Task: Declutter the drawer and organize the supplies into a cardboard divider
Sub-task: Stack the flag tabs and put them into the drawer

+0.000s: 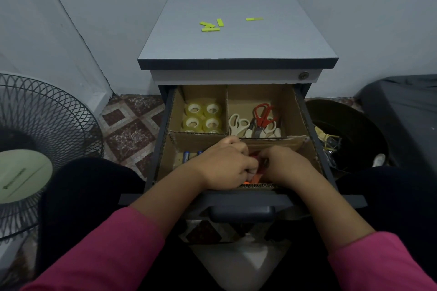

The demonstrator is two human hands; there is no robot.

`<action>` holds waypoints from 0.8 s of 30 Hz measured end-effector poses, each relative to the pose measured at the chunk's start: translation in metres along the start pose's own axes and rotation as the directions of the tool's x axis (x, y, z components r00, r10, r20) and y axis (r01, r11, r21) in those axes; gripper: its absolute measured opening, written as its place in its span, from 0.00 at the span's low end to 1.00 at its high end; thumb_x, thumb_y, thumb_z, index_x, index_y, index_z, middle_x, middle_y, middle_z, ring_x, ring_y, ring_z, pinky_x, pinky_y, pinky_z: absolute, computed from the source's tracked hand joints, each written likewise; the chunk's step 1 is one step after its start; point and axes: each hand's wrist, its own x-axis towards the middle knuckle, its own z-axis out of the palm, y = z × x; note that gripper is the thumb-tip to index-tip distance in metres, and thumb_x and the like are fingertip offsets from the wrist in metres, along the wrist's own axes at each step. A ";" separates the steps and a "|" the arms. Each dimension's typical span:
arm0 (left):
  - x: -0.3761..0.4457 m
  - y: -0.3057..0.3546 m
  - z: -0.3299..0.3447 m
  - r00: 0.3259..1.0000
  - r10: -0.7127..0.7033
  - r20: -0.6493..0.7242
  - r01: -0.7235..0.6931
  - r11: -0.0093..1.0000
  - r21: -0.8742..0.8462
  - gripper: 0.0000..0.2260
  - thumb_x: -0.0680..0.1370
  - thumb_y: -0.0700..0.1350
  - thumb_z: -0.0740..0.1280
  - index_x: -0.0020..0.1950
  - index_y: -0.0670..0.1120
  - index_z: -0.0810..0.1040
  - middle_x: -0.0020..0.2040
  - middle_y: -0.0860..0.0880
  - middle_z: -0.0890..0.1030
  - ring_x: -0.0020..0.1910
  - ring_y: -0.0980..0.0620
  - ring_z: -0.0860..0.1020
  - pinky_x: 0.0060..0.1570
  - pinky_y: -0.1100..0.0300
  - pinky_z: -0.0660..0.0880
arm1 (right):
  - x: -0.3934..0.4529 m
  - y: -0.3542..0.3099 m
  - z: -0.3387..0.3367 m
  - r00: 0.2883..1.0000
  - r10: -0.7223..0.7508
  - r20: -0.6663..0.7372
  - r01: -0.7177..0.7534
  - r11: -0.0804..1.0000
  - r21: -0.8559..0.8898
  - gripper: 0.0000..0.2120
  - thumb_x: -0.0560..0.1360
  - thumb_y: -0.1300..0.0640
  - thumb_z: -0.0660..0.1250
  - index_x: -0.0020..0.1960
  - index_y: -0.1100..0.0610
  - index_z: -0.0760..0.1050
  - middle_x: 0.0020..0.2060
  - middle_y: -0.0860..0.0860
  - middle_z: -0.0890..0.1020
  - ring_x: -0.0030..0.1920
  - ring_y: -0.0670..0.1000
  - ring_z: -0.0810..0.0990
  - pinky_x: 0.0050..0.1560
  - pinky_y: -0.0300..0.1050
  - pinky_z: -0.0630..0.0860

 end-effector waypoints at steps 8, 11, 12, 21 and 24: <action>-0.001 0.000 -0.001 1.000 -0.010 0.014 0.011 1.000 -0.027 0.08 0.77 0.46 0.59 0.46 0.54 0.77 0.49 0.54 0.71 0.58 0.52 0.65 0.68 0.56 0.58 | -0.001 0.002 -0.001 1.000 0.006 0.006 -0.006 1.000 0.007 0.06 0.70 0.48 0.71 0.47 0.42 0.79 0.44 0.47 0.79 0.49 0.50 0.79 0.48 0.44 0.76; -0.002 0.000 -0.004 0.999 -0.024 -0.023 0.022 0.997 -0.076 0.07 0.77 0.44 0.59 0.46 0.51 0.77 0.50 0.52 0.73 0.58 0.52 0.66 0.67 0.61 0.57 | -0.003 0.004 -0.007 0.999 0.034 -0.009 -0.034 0.999 0.019 0.05 0.67 0.49 0.73 0.41 0.44 0.78 0.42 0.45 0.79 0.46 0.48 0.78 0.48 0.43 0.77; -0.003 0.000 -0.005 0.999 -0.029 -0.042 0.025 0.995 -0.092 0.07 0.77 0.44 0.60 0.46 0.50 0.77 0.50 0.52 0.74 0.58 0.52 0.67 0.64 0.64 0.55 | -0.004 0.006 -0.009 0.998 0.053 -0.032 -0.053 0.998 0.020 0.05 0.67 0.51 0.73 0.39 0.45 0.78 0.42 0.45 0.80 0.45 0.48 0.79 0.48 0.42 0.77; -0.005 0.004 -0.012 0.986 -0.107 -0.130 0.079 0.976 -0.205 0.06 0.77 0.40 0.61 0.45 0.47 0.77 0.49 0.49 0.75 0.55 0.52 0.68 0.51 0.68 0.56 | -0.004 0.015 -0.005 0.964 0.194 -0.181 -0.222 0.964 -0.148 0.07 0.72 0.63 0.67 0.49 0.59 0.78 0.42 0.54 0.79 0.49 0.57 0.81 0.45 0.49 0.78; -0.006 0.004 -0.012 0.987 -0.107 -0.123 0.080 0.975 -0.206 0.06 0.77 0.41 0.61 0.45 0.47 0.77 0.49 0.49 0.75 0.55 0.52 0.68 0.52 0.67 0.57 | -0.001 0.013 -0.006 0.963 0.216 -0.162 -0.235 0.966 -0.110 0.07 0.72 0.64 0.66 0.50 0.59 0.78 0.46 0.55 0.80 0.50 0.58 0.80 0.49 0.53 0.79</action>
